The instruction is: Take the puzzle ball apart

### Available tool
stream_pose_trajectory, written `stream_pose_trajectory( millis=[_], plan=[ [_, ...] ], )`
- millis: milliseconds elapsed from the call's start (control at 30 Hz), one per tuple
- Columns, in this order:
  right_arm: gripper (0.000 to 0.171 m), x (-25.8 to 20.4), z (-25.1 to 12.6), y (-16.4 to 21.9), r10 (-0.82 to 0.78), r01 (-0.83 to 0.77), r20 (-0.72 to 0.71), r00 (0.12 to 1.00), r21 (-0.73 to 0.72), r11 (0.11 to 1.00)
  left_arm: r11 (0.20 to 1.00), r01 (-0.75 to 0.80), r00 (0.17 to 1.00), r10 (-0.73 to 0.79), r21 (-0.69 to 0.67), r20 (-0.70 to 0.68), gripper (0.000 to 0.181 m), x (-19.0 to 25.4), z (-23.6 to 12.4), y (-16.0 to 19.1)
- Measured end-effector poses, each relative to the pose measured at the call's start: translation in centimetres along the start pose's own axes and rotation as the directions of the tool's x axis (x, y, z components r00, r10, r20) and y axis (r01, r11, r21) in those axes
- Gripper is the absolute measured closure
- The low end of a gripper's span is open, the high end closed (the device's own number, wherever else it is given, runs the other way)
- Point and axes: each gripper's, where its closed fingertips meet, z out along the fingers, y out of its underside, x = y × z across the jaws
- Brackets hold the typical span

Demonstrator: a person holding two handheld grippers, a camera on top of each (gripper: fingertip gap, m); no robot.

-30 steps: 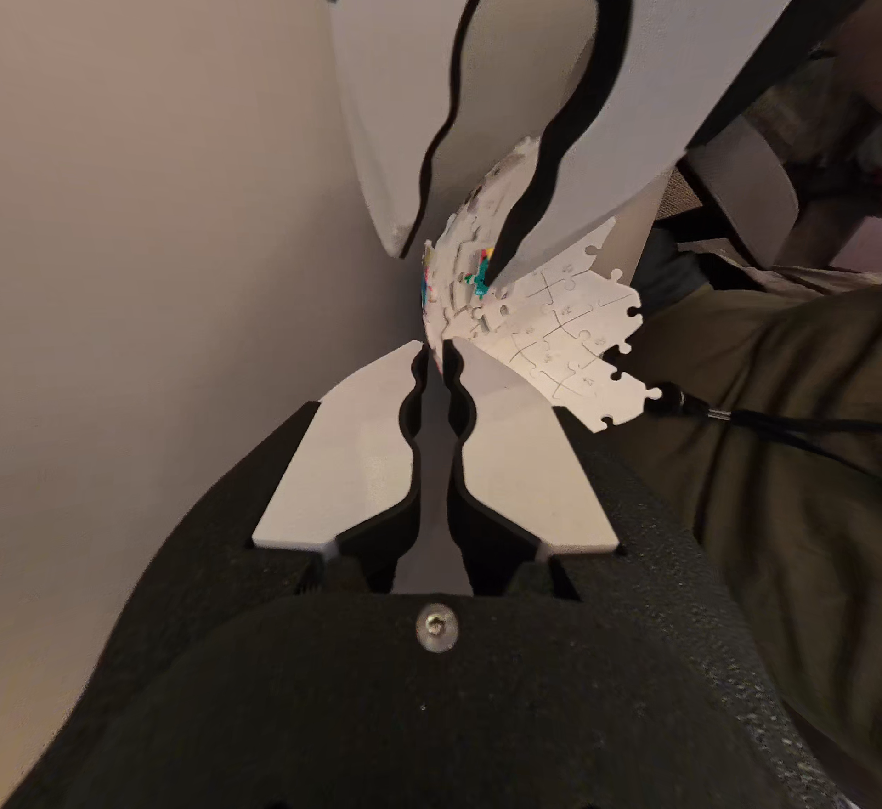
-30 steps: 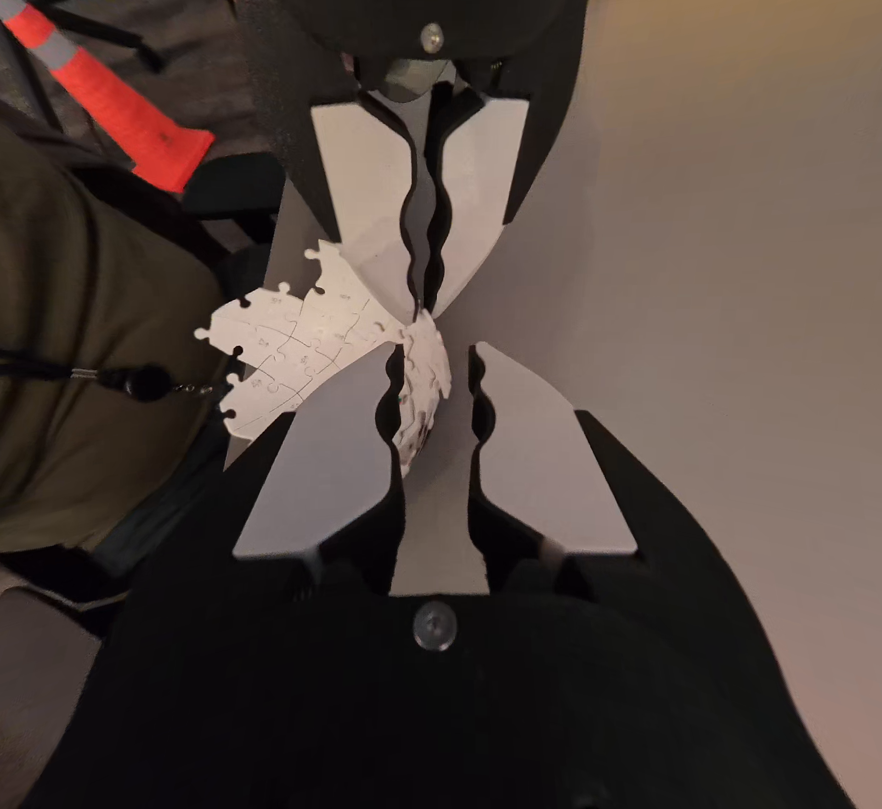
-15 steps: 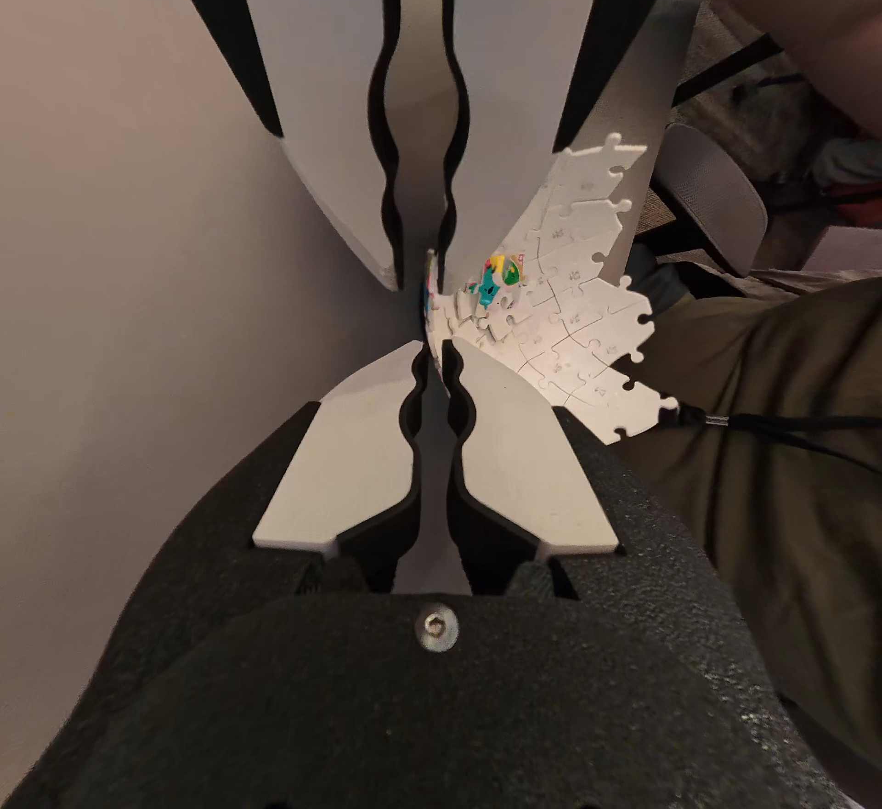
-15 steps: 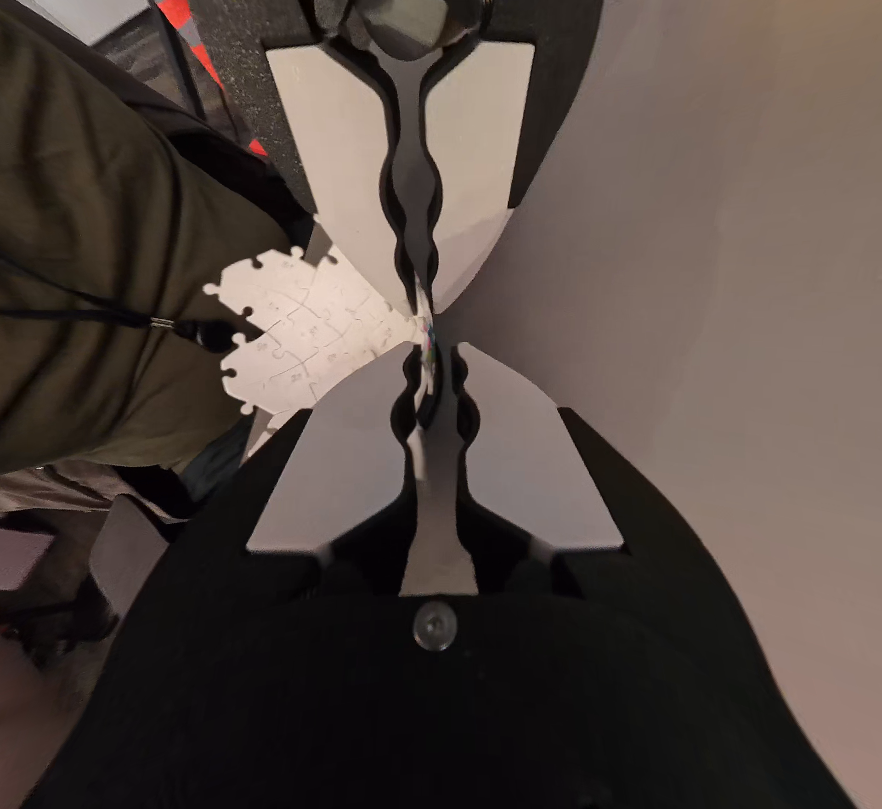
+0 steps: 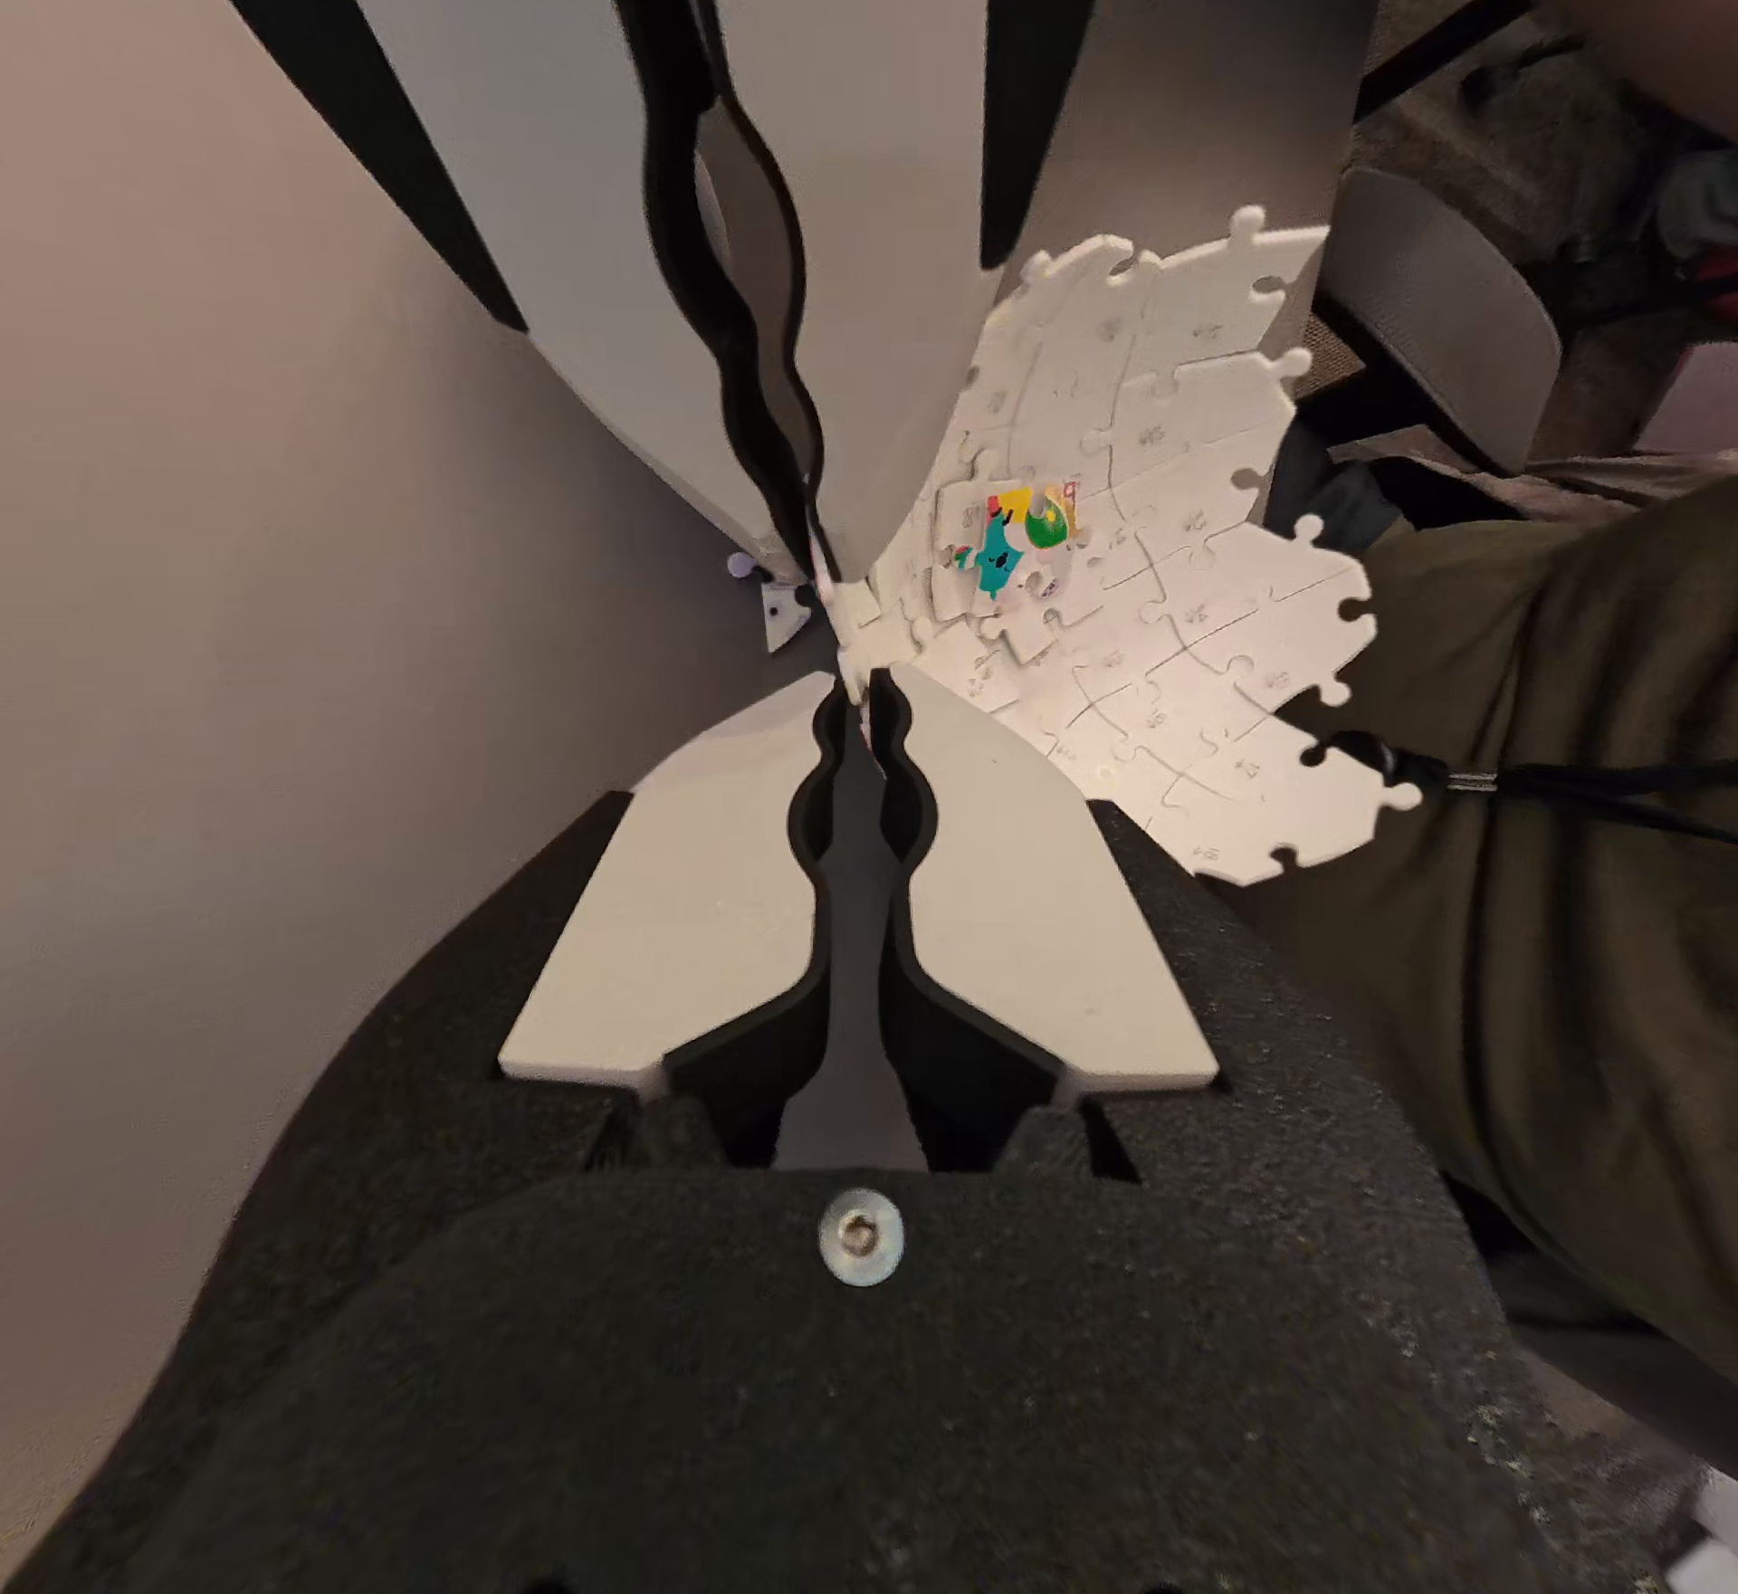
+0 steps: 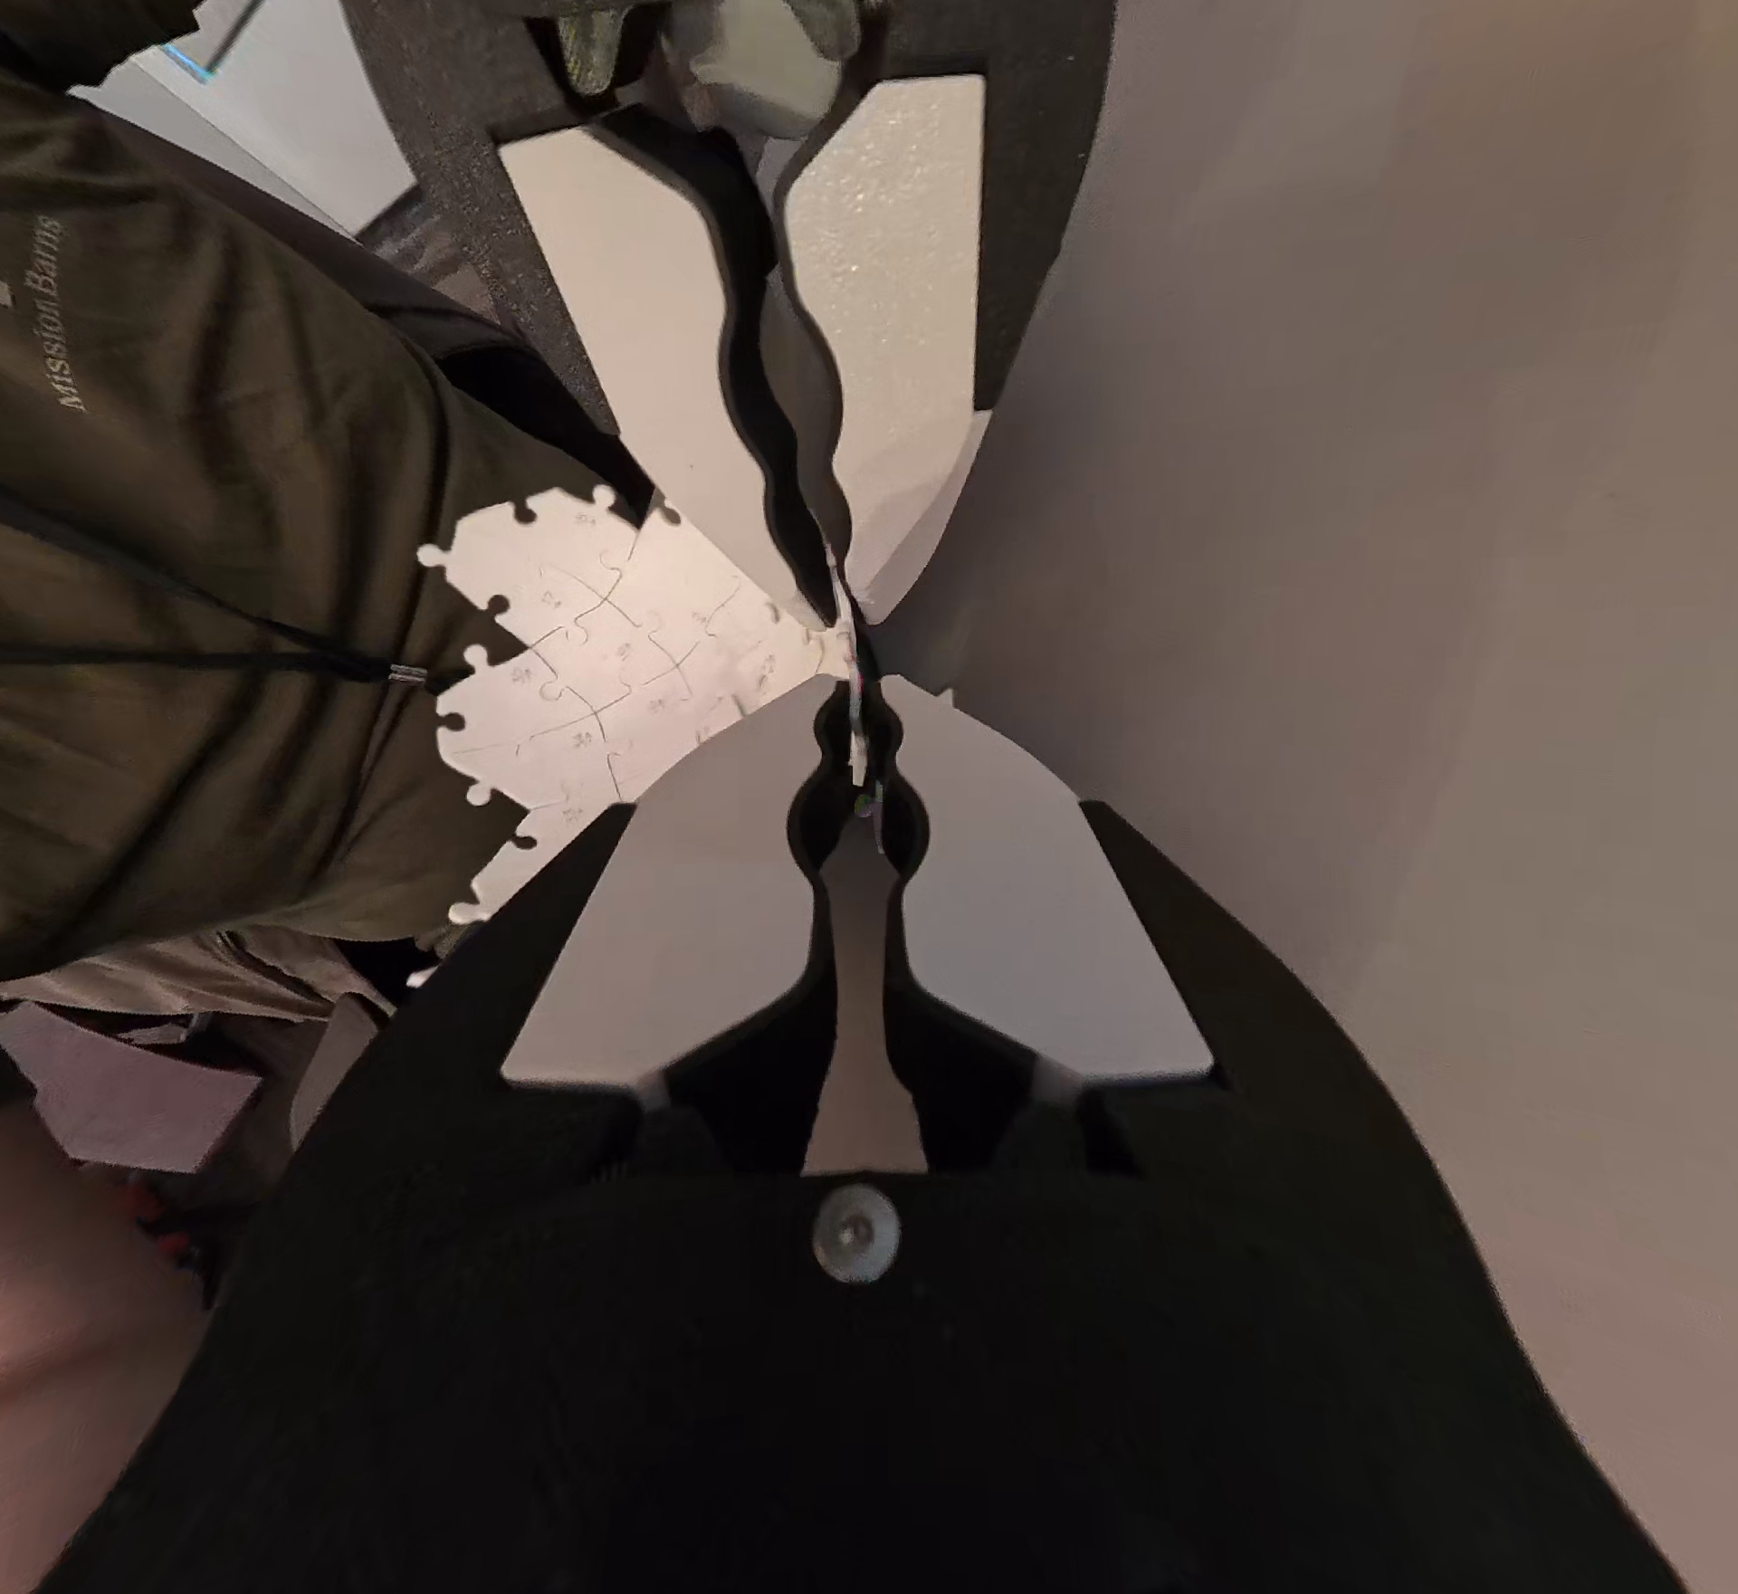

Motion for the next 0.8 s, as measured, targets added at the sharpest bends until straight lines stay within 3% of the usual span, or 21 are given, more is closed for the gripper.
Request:
stream_pose_trajectory(
  millis=[267, 467, 600, 800],
  plan=[
    [0.168, -0.3, 0.4, -0.5, -0.121, 0.124, -0.060, 0.991, 0.038, 0.992, 0.999, 0.036, 0.999, -0.035, 0.039, -0.031, 0.178, 0.1, -0.5, 0.5],
    [0.168, -0.9, 0.6, -0.3, -0.097, 0.085, 0.090, 0.991, 0.129, 0.988, 0.997, -0.065, 0.996, 0.067, 0.043, -0.057, 0.178, 0.7, -0.4, 0.4],
    [0.168, -1.9, 0.2, -0.6, -0.178, 0.151, 0.146, 0.973, 0.179, 0.972, 0.991, -0.106, 0.988, 0.114, 0.082, -0.100, 0.179, 1.5, -0.7, -0.1],
    [0.168, -1.9, -0.2, -1.4, -0.368, 0.377, -0.089, 0.926, 0.132, 0.917, 0.991, -0.099, 0.984, 0.112, 0.094, -0.142, 0.178, 1.2, -1.4, -0.2]
  ],
)
